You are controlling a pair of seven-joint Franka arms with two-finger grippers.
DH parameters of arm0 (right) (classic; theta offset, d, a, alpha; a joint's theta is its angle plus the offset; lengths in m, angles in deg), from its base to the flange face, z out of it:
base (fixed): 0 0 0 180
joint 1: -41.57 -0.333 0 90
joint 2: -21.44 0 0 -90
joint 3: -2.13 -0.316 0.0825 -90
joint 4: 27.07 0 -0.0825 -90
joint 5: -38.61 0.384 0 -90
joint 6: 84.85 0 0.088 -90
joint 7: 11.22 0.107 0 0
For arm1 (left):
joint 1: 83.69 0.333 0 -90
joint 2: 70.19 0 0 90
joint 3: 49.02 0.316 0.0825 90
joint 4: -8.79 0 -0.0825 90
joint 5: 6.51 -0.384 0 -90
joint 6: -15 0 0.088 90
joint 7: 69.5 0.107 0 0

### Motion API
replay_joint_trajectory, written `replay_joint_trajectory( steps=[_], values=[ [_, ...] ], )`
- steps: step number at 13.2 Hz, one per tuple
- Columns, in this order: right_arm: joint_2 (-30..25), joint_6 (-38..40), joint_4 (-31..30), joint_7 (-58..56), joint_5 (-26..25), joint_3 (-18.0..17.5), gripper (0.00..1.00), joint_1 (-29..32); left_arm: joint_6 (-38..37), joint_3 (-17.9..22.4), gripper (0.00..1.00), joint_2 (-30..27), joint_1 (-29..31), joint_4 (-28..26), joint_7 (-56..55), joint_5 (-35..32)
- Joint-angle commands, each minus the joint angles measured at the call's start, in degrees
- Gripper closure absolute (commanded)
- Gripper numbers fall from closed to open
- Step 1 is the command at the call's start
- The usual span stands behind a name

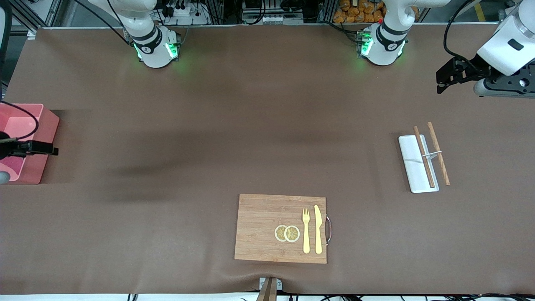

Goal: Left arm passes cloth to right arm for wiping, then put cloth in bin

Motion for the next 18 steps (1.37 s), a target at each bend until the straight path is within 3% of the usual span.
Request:
replay_joint_trajectory(
  steps=[1, 4, 7, 10, 18],
  values=[
    [-8.96, -0.36, -7.53, 4.0, -0.86, 0.34, 0.0, -1.39, 0.25, 0.26, 0.0, 0.08, 0.06, 0.91, 0.01, 0.02],
    [-16.16, -0.89, -10.53, 4.1, -0.77, 0.34, 0.0, -1.21, 0.25, 0.35, 0.0, -0.01, 0.41, 0.82, 0.01, 0.11],
    [-24.52, -6.85, -19.05, 3.83, -0.77, 0.25, 0.0, -0.86, 0.25, 0.35, 0.0, -0.01, 0.67, 0.56, 0.01, 0.28],
    [-24.54, -8.1, -19.07, 4.97, -0.77, -2.19, 0.0, -1.13, 0.25, 0.35, 0.0, -0.09, 0.67, 0.56, -0.08, 0.28],
    [-22.69, -8.89, -16.96, 5.5, -1.73, -2.3, 0.0, -1.39, 0.25, 0.26, 0.0, -0.09, 0.67, 0.47, -0.17, 0.28]
  ],
)
